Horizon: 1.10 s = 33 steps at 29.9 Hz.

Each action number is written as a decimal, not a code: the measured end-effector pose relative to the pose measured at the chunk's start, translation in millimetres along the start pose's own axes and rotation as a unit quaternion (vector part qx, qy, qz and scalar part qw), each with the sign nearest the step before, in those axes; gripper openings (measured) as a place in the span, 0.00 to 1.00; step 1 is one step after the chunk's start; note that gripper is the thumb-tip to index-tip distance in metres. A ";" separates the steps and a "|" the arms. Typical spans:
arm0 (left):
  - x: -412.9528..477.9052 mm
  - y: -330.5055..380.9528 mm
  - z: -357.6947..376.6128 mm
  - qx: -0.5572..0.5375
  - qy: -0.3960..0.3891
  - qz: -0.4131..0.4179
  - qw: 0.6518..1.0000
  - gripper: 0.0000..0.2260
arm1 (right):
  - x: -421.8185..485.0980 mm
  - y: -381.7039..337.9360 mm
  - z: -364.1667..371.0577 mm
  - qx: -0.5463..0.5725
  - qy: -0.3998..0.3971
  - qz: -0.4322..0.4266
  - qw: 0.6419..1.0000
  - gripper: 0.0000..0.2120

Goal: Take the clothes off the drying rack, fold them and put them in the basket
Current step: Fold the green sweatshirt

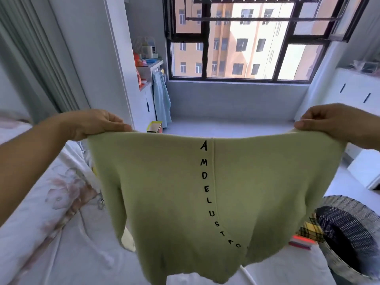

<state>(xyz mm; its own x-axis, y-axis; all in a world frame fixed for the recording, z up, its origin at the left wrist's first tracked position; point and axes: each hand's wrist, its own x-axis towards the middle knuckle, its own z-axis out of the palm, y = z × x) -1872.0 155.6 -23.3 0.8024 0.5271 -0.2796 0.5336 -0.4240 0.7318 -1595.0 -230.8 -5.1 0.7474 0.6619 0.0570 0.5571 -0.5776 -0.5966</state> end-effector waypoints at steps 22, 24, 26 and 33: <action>59.0 -82.0 54.0 -0.029 0.167 0.067 0.983 0.15 | 27.8 49.1 111.1 -0.027 0.070 -0.044 0.996 0.09; 57.5 -131.9 92.9 0.025 0.109 0.056 0.992 0.19 | 4.6 86.9 164.0 -0.038 0.003 -0.008 0.999 0.06; 55.1 -185.8 138.6 0.084 0.032 0.034 0.995 0.20 | -24.0 129.4 226.2 -0.038 -0.067 0.042 0.996 0.06; 17.9 -385.8 315.8 0.135 -0.175 -0.125 0.967 0.15 | -147.3 251.8 432.5 -0.076 -0.303 0.199 0.929 0.08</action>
<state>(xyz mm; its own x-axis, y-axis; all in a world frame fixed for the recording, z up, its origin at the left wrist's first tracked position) -1979.0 96.0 -506.8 0.6555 0.3758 -0.6551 0.7349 -0.5170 0.4389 -1721.3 -267.2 -510.0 0.5893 0.5027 -0.6325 0.3599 -0.8642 -0.3515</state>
